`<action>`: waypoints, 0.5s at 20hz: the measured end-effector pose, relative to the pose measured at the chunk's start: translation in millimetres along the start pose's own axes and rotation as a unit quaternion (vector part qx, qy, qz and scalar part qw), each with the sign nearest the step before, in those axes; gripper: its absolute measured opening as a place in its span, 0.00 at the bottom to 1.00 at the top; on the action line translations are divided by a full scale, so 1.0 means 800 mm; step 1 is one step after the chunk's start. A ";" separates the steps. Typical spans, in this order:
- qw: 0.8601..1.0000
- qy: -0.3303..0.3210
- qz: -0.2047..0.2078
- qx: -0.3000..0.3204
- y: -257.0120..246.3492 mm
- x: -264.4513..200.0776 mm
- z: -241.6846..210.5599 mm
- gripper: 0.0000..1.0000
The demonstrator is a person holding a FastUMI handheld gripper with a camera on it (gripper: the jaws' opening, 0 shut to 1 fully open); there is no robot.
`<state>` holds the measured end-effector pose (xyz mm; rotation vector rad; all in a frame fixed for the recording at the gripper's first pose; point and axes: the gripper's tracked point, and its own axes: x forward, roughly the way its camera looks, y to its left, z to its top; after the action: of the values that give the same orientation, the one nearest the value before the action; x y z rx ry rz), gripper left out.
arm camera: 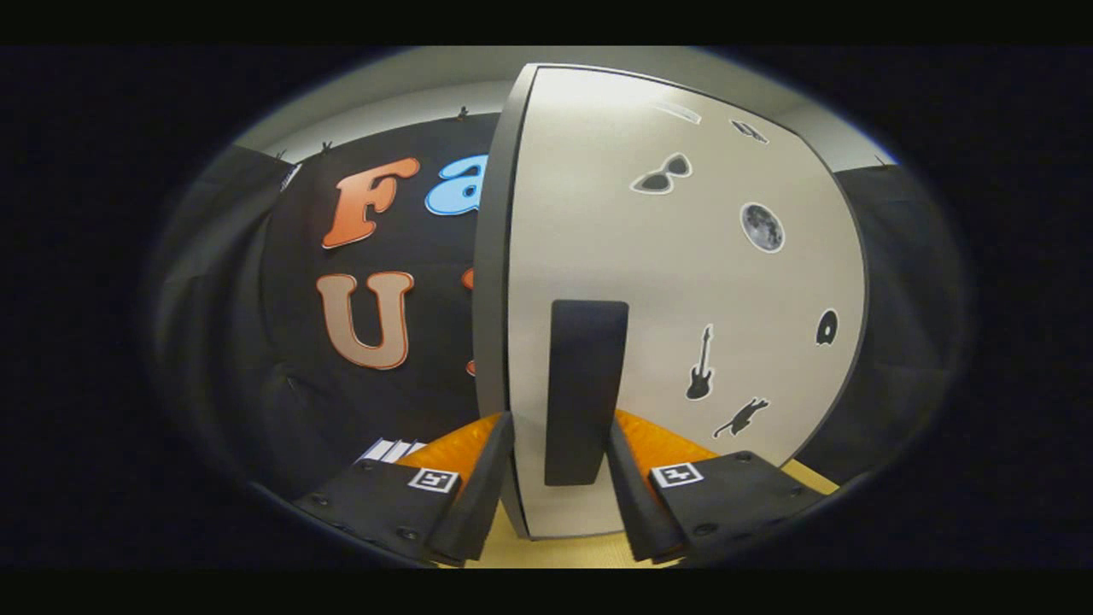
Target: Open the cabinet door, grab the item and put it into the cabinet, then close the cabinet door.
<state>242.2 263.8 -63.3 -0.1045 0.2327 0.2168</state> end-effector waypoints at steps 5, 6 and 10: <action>1.000 0.000 0.013 0.021 -0.004 -0.002 -0.002 0.36; 1.000 0.000 0.014 0.022 -0.005 -0.008 0.000 0.36; 0.999 0.009 0.039 0.026 -0.004 -0.019 -0.004 0.33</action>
<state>227.9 257.1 -62.4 -0.0455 0.2603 0.2882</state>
